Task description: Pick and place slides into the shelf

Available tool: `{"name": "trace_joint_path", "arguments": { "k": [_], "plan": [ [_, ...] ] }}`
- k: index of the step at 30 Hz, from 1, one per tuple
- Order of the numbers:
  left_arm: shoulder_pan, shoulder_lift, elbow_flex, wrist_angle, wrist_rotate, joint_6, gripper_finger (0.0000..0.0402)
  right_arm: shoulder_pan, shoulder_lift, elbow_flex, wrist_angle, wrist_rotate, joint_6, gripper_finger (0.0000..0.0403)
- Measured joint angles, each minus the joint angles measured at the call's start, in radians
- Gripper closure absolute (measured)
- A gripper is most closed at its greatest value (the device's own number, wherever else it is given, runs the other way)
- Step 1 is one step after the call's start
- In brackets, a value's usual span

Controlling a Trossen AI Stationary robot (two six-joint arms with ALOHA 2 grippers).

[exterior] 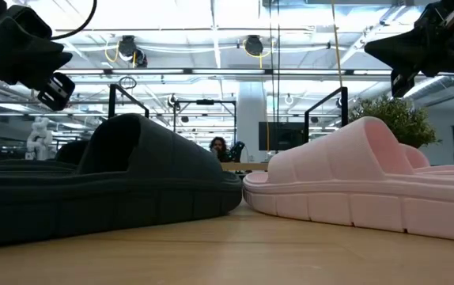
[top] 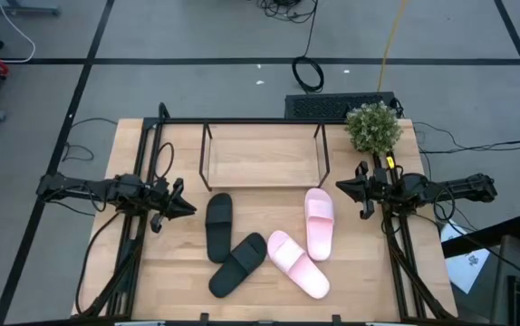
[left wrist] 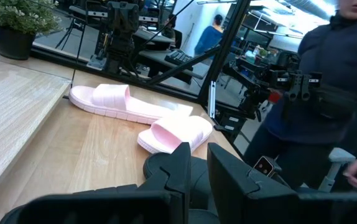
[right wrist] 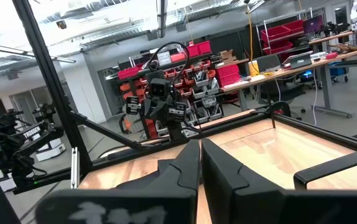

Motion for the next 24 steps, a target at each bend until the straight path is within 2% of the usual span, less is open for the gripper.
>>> {"name": "trace_joint_path", "arguments": {
  "k": [14,16,20,24],
  "plan": [
    [0.0,0.0,0.0,0.0,0.0,0.0,0.035,0.0,0.0,0.0,0.039,0.0,0.007,0.0394],
    [0.0,0.0,0.0,0.0,0.0,0.0,0.035,0.002,0.0,0.0,0.059,-0.003,0.086,0.0394],
    [0.0,0.0,0.0,0.0,0.0,0.0,0.035,0.002,0.0,0.0,0.125,0.005,0.358,0.0394],
    [0.0,0.0,0.0,0.0,0.0,0.001,0.035,0.002,0.003,0.0,0.161,0.1,0.455,0.0394]
  ]
}}
